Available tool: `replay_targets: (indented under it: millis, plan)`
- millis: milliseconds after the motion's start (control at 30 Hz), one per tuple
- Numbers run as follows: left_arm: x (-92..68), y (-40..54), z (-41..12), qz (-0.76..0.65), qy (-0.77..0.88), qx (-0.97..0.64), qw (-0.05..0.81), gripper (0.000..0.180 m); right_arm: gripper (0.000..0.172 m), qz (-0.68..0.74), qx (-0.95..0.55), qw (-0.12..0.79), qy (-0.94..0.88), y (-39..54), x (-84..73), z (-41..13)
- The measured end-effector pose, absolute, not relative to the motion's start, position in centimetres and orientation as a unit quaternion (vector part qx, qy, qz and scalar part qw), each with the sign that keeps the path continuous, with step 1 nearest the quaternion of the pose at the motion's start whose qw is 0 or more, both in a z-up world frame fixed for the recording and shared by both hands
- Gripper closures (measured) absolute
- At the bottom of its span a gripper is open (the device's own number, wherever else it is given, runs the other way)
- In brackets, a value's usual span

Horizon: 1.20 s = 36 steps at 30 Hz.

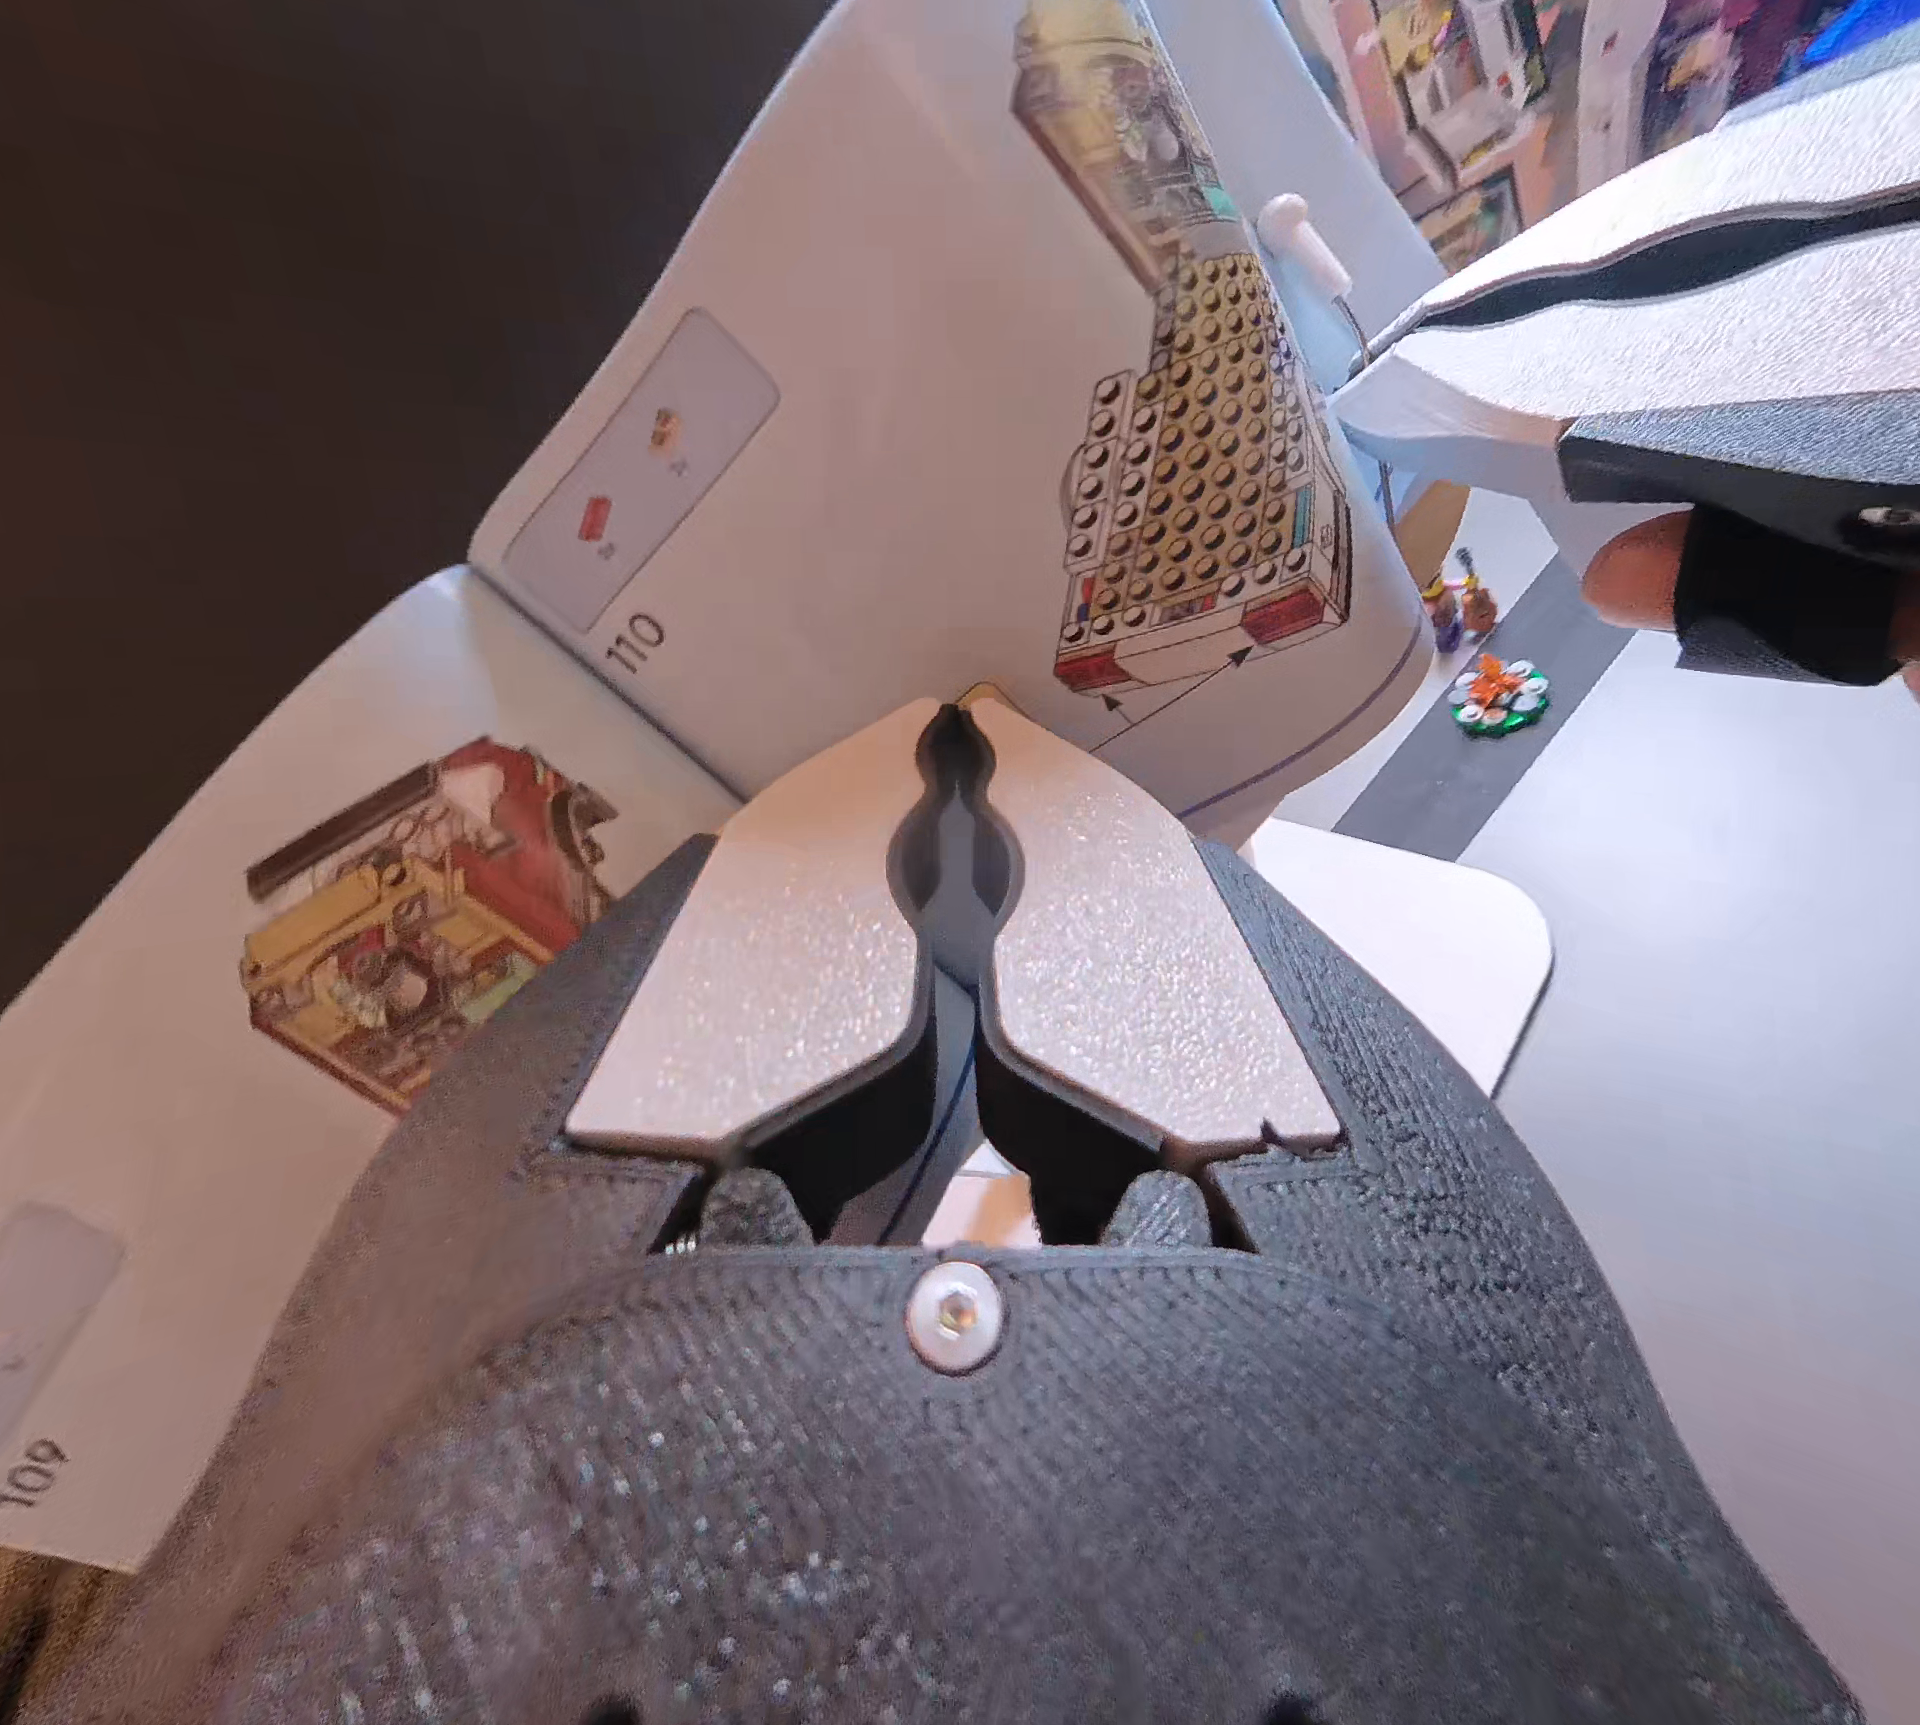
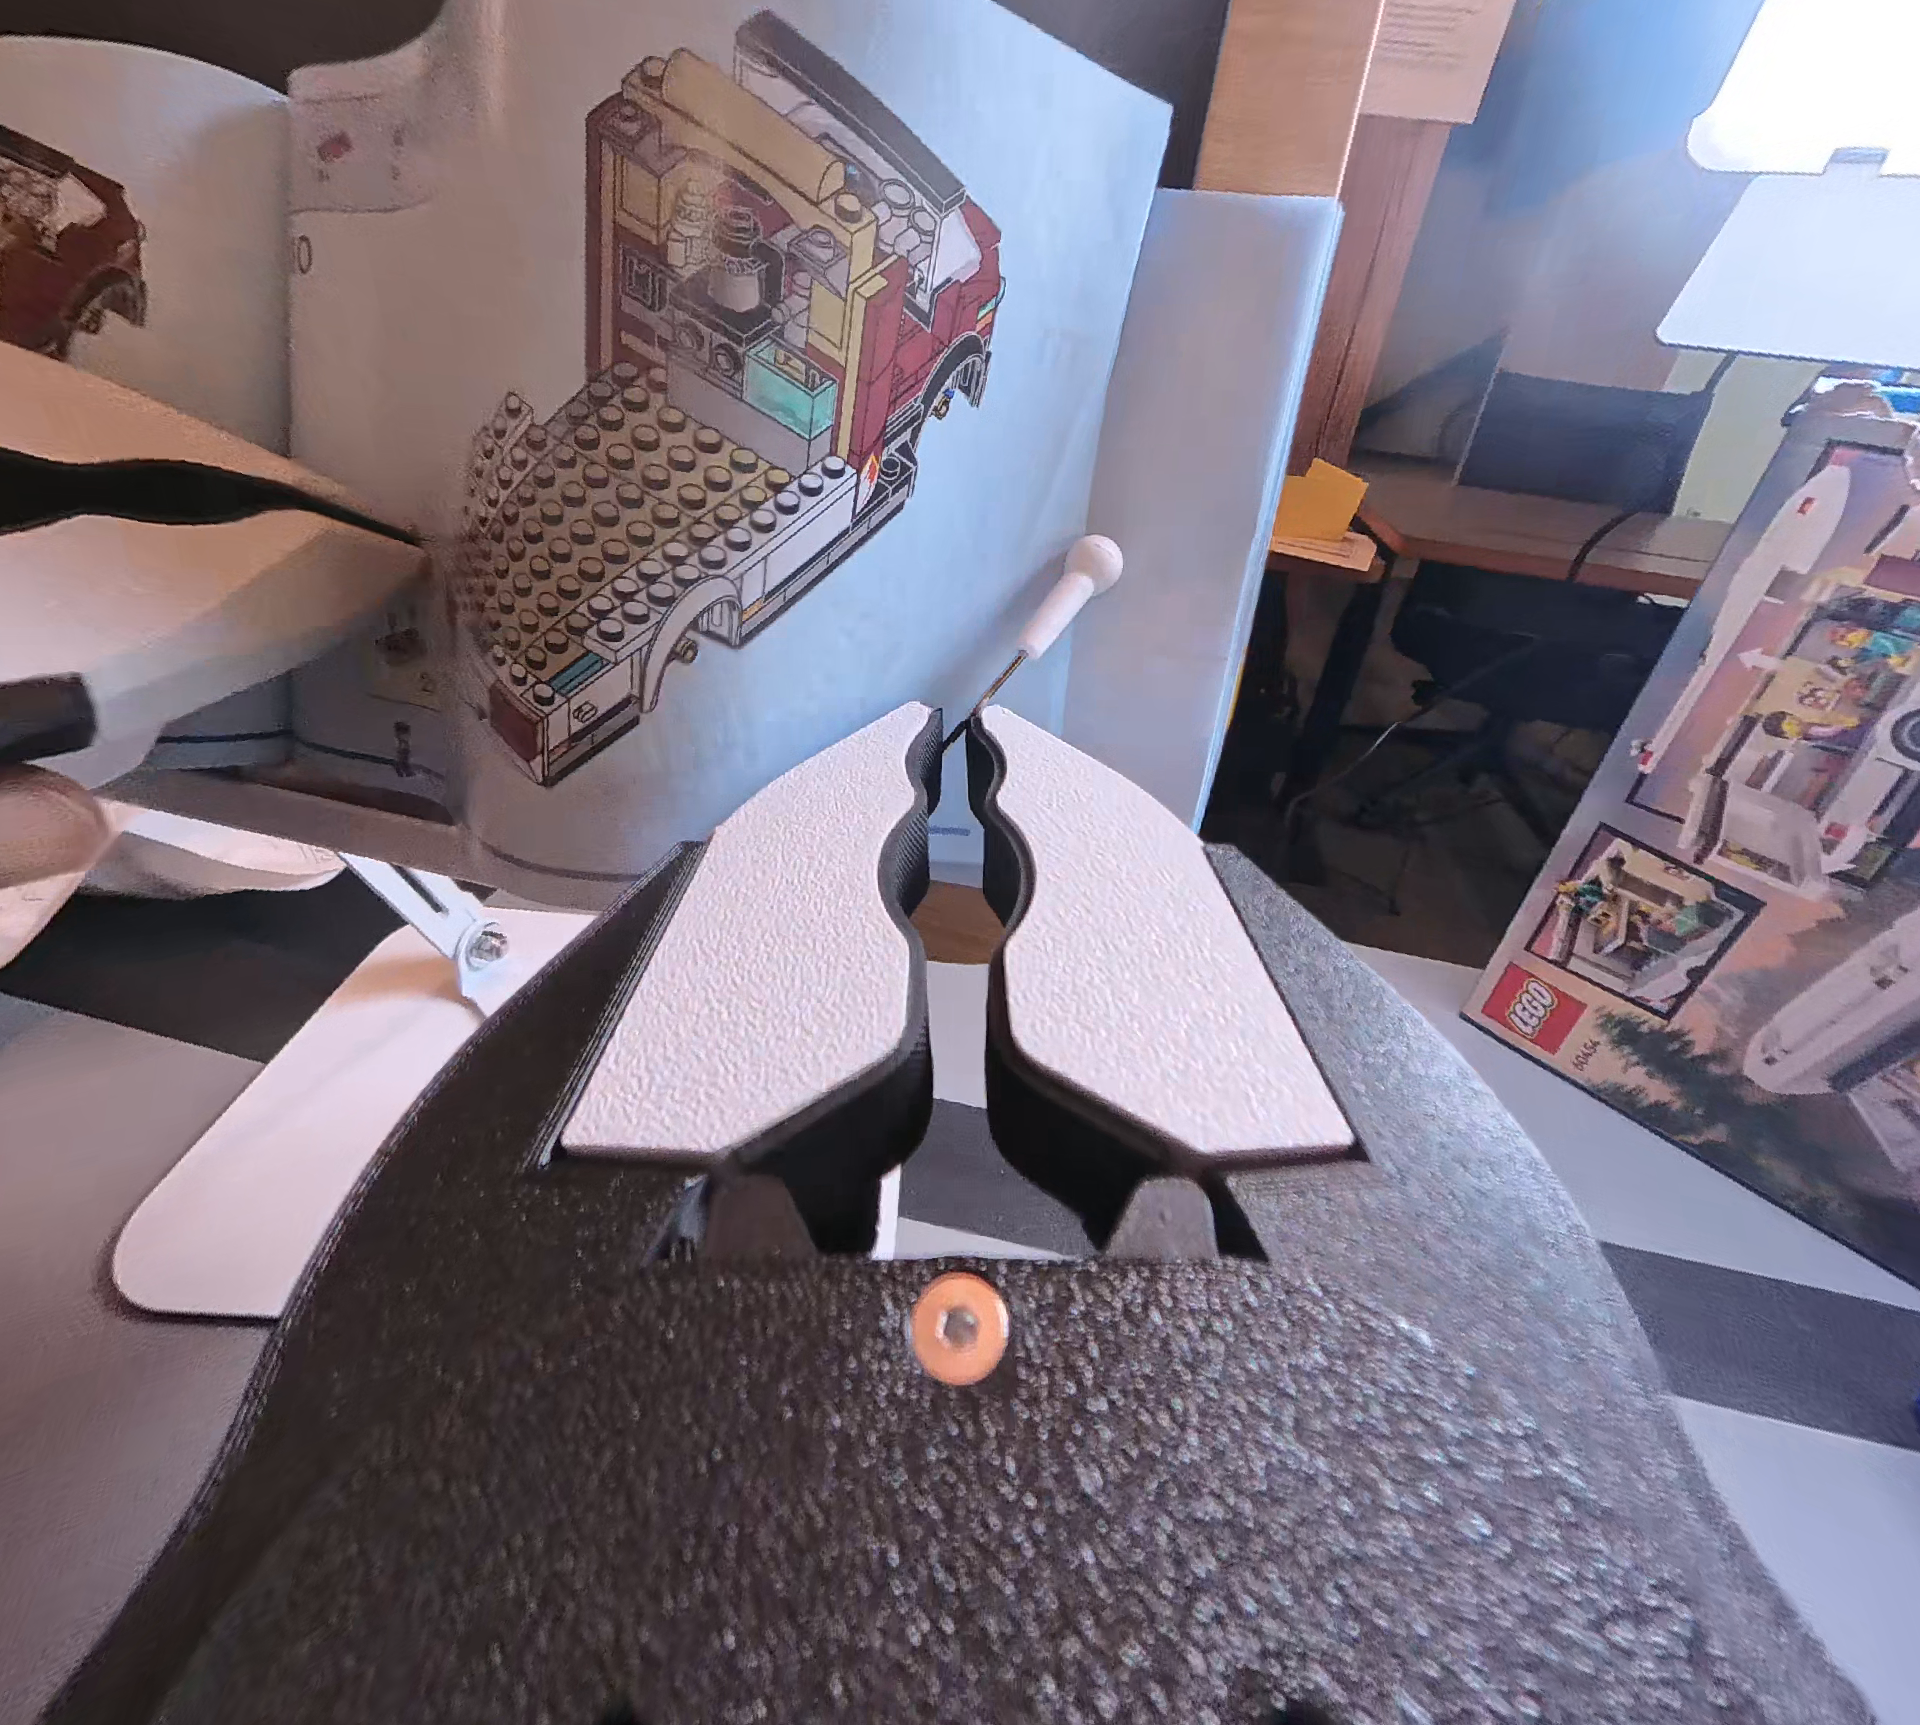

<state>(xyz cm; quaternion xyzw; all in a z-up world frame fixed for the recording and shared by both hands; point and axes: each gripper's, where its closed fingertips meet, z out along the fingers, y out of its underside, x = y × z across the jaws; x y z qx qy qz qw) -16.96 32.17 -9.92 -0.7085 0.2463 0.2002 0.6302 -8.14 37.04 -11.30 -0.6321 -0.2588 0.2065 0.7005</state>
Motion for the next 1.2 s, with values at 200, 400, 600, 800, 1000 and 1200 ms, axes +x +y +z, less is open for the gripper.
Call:
replay_targets:
  millis: [200, 400, 600, 800, 1000, 1200]
  plan:
    - [-17.6, 34.2, -10.9, 0.336, 0.276, -0.709, 0.556, 0.180, 0.168, 0.272, -0.641, 0.688, -0.204, 36.9, -7.3, -11.5]
    - [-17.4, 34.4, -10.9, 0.323, 0.282, -0.721, 0.544, 0.180, 0.170, 0.231, -0.579, 0.739, -0.255, 35.3, -8.1, -10.3]
    - [-17.3, 33.7, -10.9, 0.272, 0.283, -0.713, 0.581, 0.180, 0.171, 0.091, -0.457, 0.708, -0.530, 32.5, -14.3, -11.4]
    - [-20.1, 30.2, -9.9, 0.190, 0.239, -0.678, 0.668, 0.180, 0.171, -0.004, -0.358, 0.627, -0.692, 31.4, -15.5, -13.7]
    - [-22.2, 28.9, -10.2, 0.175, 0.216, -0.681, 0.677, 0.180, 0.167, -0.031, -0.366, 0.617, -0.696, 31.5, -15.4, -13.9]
    - [-22.0, 27.3, -10.2, 0.162, 0.224, -0.682, 0.677, 0.180, 0.152, 0.046, -0.412, 0.643, -0.644, 30.0, -13.5, -12.4]
